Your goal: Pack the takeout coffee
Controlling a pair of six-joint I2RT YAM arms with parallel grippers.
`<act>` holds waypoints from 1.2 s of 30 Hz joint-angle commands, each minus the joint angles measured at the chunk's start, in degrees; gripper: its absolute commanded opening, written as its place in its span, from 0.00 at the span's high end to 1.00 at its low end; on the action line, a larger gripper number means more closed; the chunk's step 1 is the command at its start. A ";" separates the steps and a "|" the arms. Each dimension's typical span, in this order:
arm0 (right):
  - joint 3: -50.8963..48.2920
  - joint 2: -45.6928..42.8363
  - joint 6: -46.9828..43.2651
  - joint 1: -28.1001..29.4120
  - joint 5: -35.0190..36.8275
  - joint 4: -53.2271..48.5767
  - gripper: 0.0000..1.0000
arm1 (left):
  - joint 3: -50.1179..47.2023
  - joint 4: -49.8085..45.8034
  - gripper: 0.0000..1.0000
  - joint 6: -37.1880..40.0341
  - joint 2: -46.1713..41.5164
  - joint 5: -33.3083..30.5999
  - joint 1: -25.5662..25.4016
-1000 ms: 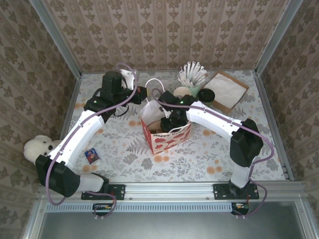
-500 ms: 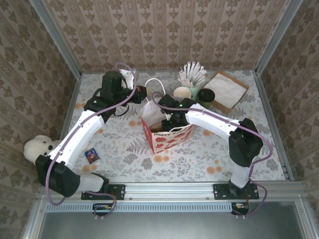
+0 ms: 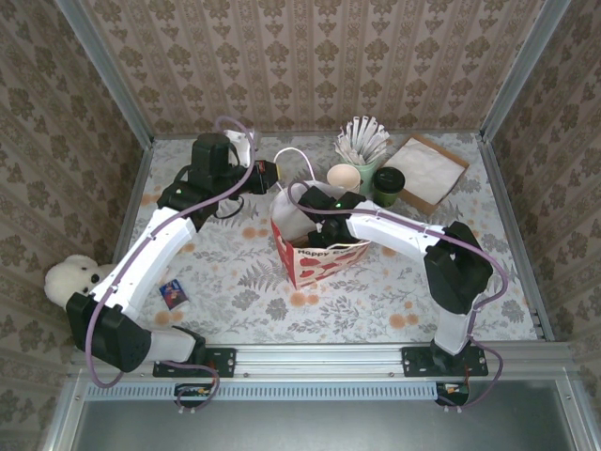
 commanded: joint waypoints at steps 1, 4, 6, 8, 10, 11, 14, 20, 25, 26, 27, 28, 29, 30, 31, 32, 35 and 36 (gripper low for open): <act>-0.64 0.64 1.74 0.39 2.20 -0.41 0.58 | 2.48 -0.12 1.00 -0.96 0.02 0.60 0.38; -0.76 0.17 1.76 0.49 2.16 -0.32 0.57 | 2.66 -0.17 1.00 -0.98 0.08 0.59 0.37; -0.75 -0.25 1.79 0.49 2.15 -0.21 0.57 | 2.67 0.06 1.00 -1.12 0.04 0.50 0.42; -0.75 -0.97 1.66 0.49 1.75 0.18 0.57 | 2.58 0.27 1.00 -1.05 -0.10 0.14 0.39; -0.49 -1.50 1.58 0.53 1.89 0.27 0.57 | 2.37 0.26 1.00 -1.07 -0.16 -0.64 0.38; -0.32 -1.55 1.56 0.67 2.53 0.22 0.57 | 2.23 0.48 1.00 -1.05 -0.26 -0.94 0.38; -0.61 -1.21 1.47 0.86 4.75 0.06 0.57 | 1.79 0.92 1.00 -0.96 -0.53 -1.40 0.43; -1.33 0.89 2.48 0.87 5.80 -0.42 0.56 | 1.70 -0.01 1.00 -0.73 -0.93 -2.09 0.37; -1.20 0.91 2.95 0.91 5.38 -0.07 0.55 | 1.72 -0.75 1.00 -0.22 -1.10 -1.56 0.39; -0.97 0.82 2.67 0.99 5.28 -0.18 0.55 | 1.70 -0.72 1.00 -0.26 -1.06 -1.40 0.38; -0.74 0.83 2.60 1.01 5.15 -0.27 0.55 | 1.70 -0.56 1.00 -0.31 -1.10 -1.26 0.38; -0.38 0.87 2.41 1.00 5.19 -0.59 0.55 | 1.78 -0.66 1.00 -0.51 -1.06 -0.99 0.38; -0.09 0.93 2.44 1.03 5.19 -1.05 0.55 | 1.66 -0.78 1.00 -0.49 -1.10 -0.42 0.38; -0.16 0.92 2.71 1.03 5.18 -1.23 0.55 | 1.68 -0.92 1.00 -0.45 -1.10 0.23 0.37; -0.47 0.90 3.38 1.08 5.63 -1.56 0.55 | 1.70 -1.32 1.00 -0.44 -1.10 0.65 0.45; -0.97 0.81 3.89 1.01 5.98 -1.56 0.55 | 1.76 -1.64 1.00 -0.40 -1.10 1.11 0.38; -3.40 0.98 5.03 1.02 6.54 0.73 0.55 | 1.81 -1.67 1.00 -0.94 -1.16 2.12 0.38; -3.62 1.38 5.29 1.03 6.34 1.15 0.54 | 1.71 -1.35 1.00 -1.29 -1.11 2.52 0.40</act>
